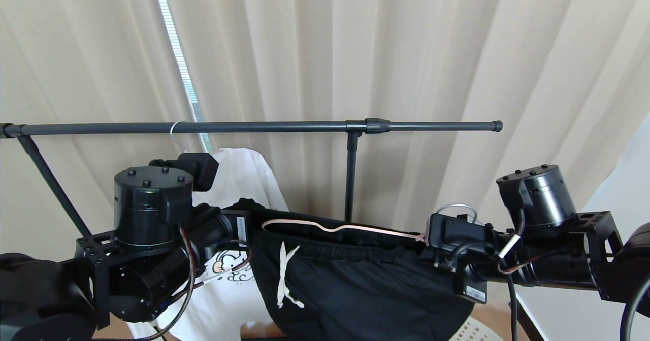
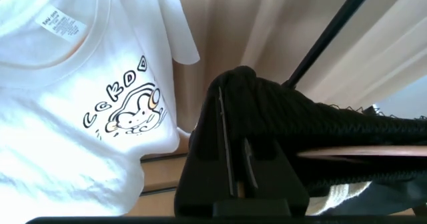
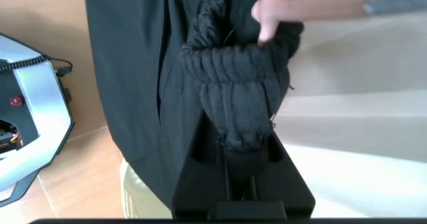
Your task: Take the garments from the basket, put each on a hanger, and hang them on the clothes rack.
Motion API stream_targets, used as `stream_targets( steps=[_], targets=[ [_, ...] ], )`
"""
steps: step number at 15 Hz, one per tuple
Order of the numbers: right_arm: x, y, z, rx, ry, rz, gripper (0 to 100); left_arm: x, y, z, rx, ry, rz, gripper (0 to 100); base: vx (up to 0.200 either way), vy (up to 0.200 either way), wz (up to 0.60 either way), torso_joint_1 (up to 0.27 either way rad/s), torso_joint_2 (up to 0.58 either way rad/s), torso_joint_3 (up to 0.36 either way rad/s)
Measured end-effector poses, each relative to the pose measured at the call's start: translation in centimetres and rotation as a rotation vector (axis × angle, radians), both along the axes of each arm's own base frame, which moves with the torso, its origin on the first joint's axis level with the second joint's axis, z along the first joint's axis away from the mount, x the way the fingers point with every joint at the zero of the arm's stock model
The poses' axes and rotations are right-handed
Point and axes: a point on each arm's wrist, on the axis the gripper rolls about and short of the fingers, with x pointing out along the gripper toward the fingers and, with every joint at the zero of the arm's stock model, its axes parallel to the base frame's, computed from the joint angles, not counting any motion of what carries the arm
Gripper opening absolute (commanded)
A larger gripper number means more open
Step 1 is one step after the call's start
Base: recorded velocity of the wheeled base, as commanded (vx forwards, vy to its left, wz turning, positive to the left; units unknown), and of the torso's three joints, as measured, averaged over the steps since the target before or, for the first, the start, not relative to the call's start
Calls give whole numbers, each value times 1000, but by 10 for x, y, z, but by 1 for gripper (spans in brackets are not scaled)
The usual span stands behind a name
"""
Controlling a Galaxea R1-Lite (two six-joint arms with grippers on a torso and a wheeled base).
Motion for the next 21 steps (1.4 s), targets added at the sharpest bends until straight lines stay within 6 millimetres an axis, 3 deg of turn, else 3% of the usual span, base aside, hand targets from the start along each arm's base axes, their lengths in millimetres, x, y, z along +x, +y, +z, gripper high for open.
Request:
stream_targets(
  steps=[9, 21],
  targets=[
    [12, 3, -8, -83, -15, -95, 0, -3, 0, -3, 278, 57, -118, 0, 0, 0, 0, 0, 0, 0],
    [20, 7, -19, -128, 2, -125, 0, 10, 0, 17, 289, 75, -89, 0, 0, 0, 0, 0, 0, 0]
  ],
)
